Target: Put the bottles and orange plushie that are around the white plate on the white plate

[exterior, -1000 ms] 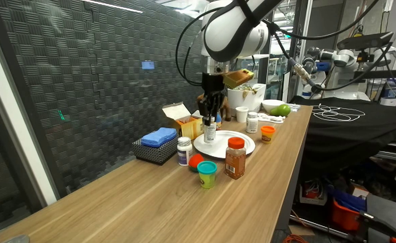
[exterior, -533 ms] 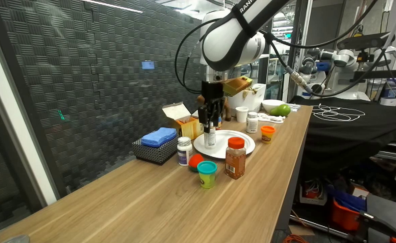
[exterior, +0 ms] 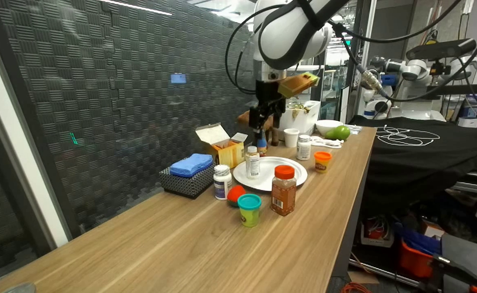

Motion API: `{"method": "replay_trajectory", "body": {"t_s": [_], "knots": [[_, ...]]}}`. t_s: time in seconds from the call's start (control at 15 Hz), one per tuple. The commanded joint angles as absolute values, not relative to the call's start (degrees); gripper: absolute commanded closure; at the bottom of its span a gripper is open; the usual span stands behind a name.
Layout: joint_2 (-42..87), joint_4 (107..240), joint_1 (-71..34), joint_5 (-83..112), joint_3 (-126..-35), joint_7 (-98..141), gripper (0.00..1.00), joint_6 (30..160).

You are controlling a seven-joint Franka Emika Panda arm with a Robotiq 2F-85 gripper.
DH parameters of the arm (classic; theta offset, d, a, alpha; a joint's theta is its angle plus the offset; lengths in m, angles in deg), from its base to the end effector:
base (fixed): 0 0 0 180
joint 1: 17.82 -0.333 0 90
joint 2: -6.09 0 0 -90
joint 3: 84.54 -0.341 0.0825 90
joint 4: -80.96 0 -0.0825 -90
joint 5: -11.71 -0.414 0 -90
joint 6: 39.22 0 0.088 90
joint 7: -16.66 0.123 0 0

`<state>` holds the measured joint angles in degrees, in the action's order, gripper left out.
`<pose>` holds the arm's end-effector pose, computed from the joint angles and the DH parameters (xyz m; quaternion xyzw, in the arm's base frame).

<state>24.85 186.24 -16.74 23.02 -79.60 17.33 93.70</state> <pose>0.6793 -0.0737 0.3594 0.9929 0.0067 0.0726 0.0942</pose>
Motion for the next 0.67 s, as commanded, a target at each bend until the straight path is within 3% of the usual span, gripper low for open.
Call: {"method": "replay_trajectory", "body": {"t_s": [0.0, 0.6], "knots": [[19.84, 189.16, -15.75, 25.01, -76.66, 23.19, 0.00, 90.44], [22.36, 189.96, -10.36, 21.08, -73.86, 29.35, 0.00, 88.69]]}}
